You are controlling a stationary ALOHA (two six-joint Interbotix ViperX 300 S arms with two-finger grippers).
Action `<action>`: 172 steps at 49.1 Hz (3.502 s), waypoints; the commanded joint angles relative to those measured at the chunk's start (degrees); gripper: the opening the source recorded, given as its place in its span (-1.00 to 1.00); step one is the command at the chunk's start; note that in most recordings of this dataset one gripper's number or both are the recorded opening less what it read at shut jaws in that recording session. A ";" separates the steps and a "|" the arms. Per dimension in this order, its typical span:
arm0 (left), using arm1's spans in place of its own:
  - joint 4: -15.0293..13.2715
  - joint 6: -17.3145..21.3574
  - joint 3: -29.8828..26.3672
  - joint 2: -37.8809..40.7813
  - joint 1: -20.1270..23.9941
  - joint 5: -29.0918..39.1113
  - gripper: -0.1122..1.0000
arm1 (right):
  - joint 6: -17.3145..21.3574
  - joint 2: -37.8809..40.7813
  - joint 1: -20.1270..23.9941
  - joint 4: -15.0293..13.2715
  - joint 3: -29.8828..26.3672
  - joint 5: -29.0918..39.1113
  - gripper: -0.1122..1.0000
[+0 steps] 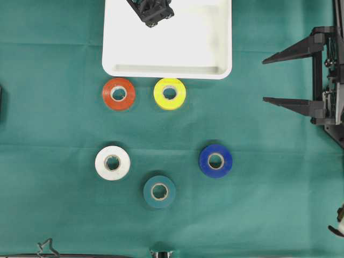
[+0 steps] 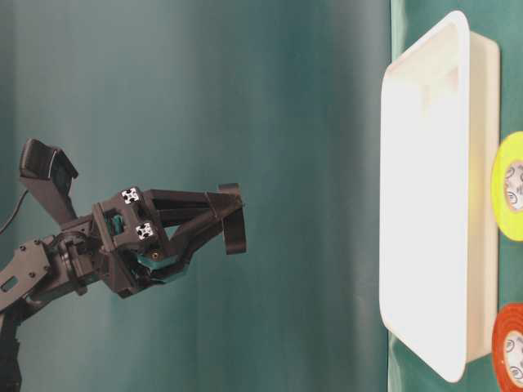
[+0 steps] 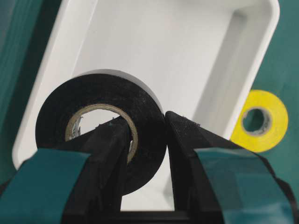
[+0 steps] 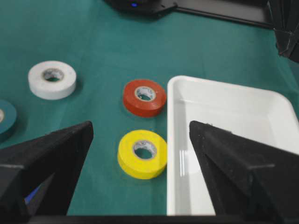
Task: Pick up the tape from a random location and place it into the white case.
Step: 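Lower the black tape roll into the white tray, then open the left gripper to release the black tape roll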
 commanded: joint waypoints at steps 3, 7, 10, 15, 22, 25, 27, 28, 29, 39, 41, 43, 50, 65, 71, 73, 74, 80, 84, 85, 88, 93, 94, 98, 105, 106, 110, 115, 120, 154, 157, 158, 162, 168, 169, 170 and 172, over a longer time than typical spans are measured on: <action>0.18 -0.09 -0.70 -2.20 0.09 -0.35 -0.46 | -0.09 0.26 -0.09 -0.09 -1.67 -0.26 0.87; 0.18 -0.09 -0.70 -2.20 0.09 -0.35 -0.46 | -0.09 0.26 -0.09 -0.09 -1.58 -0.18 0.87; 0.18 -0.18 -0.70 -2.20 0.09 -0.44 -0.46 | -0.09 0.26 -0.09 -0.09 -1.67 -0.26 0.87; 0.18 -0.18 -0.70 -1.93 0.09 -0.53 -0.46 | -0.09 0.26 -0.09 -0.09 -1.58 -0.18 0.87; 0.18 -0.18 0.44 -1.05 0.09 -2.64 -0.46 | -0.18 0.26 -0.09 -0.09 -1.58 -0.18 0.87; 0.18 -0.18 1.58 -0.53 0.09 -4.22 -0.46 | -0.18 0.26 -0.09 -0.09 -1.58 -0.26 0.87; 0.18 -0.18 2.46 -0.18 0.09 -5.27 -0.46 | -0.18 0.26 -0.09 -0.18 -1.58 -0.18 0.87; 0.18 -0.18 2.90 0.09 0.18 -5.89 -0.46 | -0.18 0.26 -0.09 -0.26 -1.58 -0.26 0.87; 0.18 -0.18 3.43 0.26 0.18 -6.50 -0.46 | -0.18 0.26 -0.18 -0.18 -1.58 -0.26 0.87; 0.18 -0.26 8.88 3.78 0.79 -13.27 -0.46 | -0.18 0.88 -0.09 -0.35 -1.49 -0.26 0.87; 0.18 -0.26 9.67 4.48 0.97 -14.77 -0.46 | -0.18 0.97 -0.09 -0.35 -1.49 -0.26 0.87; 0.18 -0.26 10.28 5.10 1.14 -16.26 -0.46 | -0.18 1.05 -0.09 -0.44 -1.41 -0.26 0.87; 0.18 -0.09 12.92 7.29 1.49 -21.80 -0.46 | -0.18 1.23 -0.09 -0.44 -1.32 -0.26 0.87; 0.09 0.00 12.92 13.54 1.49 -25.49 -0.46 | -0.18 1.67 -0.09 -0.44 -1.32 -0.26 0.87; -0.09 0.09 12.57 14.06 1.49 -25.58 -0.46 | -0.18 1.67 -0.09 -0.44 -1.32 -0.26 0.87; -0.09 0.18 12.66 14.06 1.49 -25.58 -0.46 | -0.18 1.67 -0.09 -0.44 -1.32 -0.26 0.87; -0.09 0.18 12.66 14.06 1.49 -25.49 -0.46 | -0.18 1.67 -0.09 -0.44 -1.32 -0.26 0.87; -0.09 0.26 12.57 14.06 1.49 -25.58 -0.46 | -0.18 1.67 -0.09 -0.44 -1.32 -0.26 0.87; -0.26 0.62 12.30 14.06 1.41 -25.31 -0.46 | -0.18 1.67 -0.09 -0.44 -1.41 -0.09 0.87; -0.35 0.70 12.22 14.06 1.41 -25.31 -0.46 | -0.18 1.67 -0.09 -0.44 -1.41 0.00 0.87; -0.35 0.70 11.78 14.06 1.23 -25.14 -0.46 | -0.18 1.67 -0.09 -0.44 -1.41 0.26 0.87; -0.44 0.70 11.16 14.24 0.97 -24.70 -0.46 | -0.18 1.67 -0.09 -0.44 -1.41 0.26 0.87; -0.44 0.70 10.99 14.24 0.88 -24.52 -0.46 | -0.18 1.67 -0.09 -0.44 -1.41 0.26 0.87; -0.44 0.62 10.55 14.41 0.79 -23.55 -0.46 | -0.18 1.67 -0.09 -0.44 -1.41 0.26 0.87; -0.44 0.53 10.55 14.33 0.79 -22.59 0.05 | -0.09 1.67 -0.18 -0.44 -1.58 0.62 0.87; -0.44 0.53 10.63 14.24 0.79 -22.59 0.16 | -0.09 1.67 -0.09 -0.44 -1.58 0.53 0.87; -0.44 0.70 10.72 14.24 0.79 -22.50 0.60 | 0.00 1.67 -0.09 -0.44 -1.58 0.53 0.87; -0.44 0.79 10.72 14.15 0.79 -22.41 0.95 | 0.00 1.67 -0.09 -0.44 -1.58 0.62 0.87; -0.44 0.79 10.55 14.06 0.79 -22.50 0.98 | 0.00 1.67 -0.09 -0.44 -1.58 0.62 0.87; -0.44 0.62 6.94 0.53 0.18 -13.80 0.98 | 0.09 1.67 -0.18 -0.44 -2.29 1.49 0.87; -0.26 0.62 6.42 -0.26 0.09 -12.57 0.98 | 0.09 1.67 -0.09 -0.44 -2.37 1.58 0.87; -0.26 0.70 6.24 -0.44 0.18 -12.22 0.98 | 0.18 1.67 -0.09 -0.44 -2.37 1.67 0.87; 0.00 0.88 6.15 -0.53 0.35 -11.95 0.98 | 0.18 1.67 -0.09 -0.44 -2.37 1.76 0.87; 0.00 1.23 6.59 -0.70 0.79 -12.13 0.98 | 0.18 1.67 -0.09 -0.35 -2.46 1.76 0.87; 0.00 1.32 6.59 -0.70 0.79 -12.13 0.98 | 0.18 1.67 -0.18 -0.44 -2.55 1.76 0.87; -0.09 1.32 6.59 -0.79 0.70 -12.13 0.98 | 0.18 1.67 -0.09 -0.44 -2.55 1.76 0.87; -0.09 1.32 6.68 -0.88 0.53 -12.13 0.98 | 0.18 1.67 -0.09 -0.35 -2.64 1.76 0.87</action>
